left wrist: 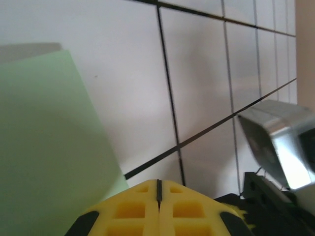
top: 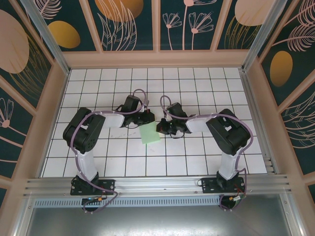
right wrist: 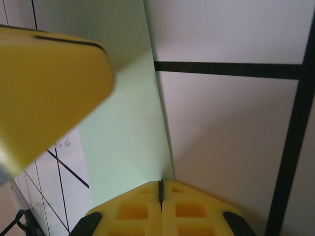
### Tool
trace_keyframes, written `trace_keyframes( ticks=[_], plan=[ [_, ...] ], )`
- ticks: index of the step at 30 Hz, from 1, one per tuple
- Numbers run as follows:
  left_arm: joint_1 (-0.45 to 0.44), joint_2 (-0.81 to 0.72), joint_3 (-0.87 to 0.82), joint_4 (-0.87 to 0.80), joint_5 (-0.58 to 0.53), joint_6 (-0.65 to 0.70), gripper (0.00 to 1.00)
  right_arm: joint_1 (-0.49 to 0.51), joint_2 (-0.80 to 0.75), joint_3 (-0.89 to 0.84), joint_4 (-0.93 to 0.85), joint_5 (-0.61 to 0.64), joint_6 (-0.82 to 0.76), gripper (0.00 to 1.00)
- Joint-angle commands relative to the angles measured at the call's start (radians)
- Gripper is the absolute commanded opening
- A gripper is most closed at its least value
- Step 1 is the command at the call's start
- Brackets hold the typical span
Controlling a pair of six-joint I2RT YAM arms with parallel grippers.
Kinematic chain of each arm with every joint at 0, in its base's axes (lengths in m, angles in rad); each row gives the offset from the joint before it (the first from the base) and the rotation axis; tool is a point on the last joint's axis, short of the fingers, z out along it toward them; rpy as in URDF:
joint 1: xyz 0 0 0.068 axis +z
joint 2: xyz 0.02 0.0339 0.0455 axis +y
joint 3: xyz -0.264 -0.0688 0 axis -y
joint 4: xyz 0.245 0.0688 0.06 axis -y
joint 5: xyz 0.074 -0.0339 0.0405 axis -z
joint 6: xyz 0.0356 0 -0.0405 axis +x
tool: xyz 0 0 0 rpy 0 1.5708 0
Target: Fold a paper plane with a square sheet of paper (pick it up from the middle)
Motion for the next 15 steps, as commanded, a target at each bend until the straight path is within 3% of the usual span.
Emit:
trace_keyframes(
  ticks=[1, 15],
  plan=[
    [-0.003, 0.040, 0.019, -0.040, 0.009, 0.051, 0.02, -0.009, 0.028, 0.026, -0.024, -0.005, -0.016, 0.00],
    [-0.004, 0.097, 0.116, -0.135, -0.031, 0.116, 0.02, -0.008, 0.047, 0.031, -0.102, -0.003, -0.041, 0.00]
  ],
)
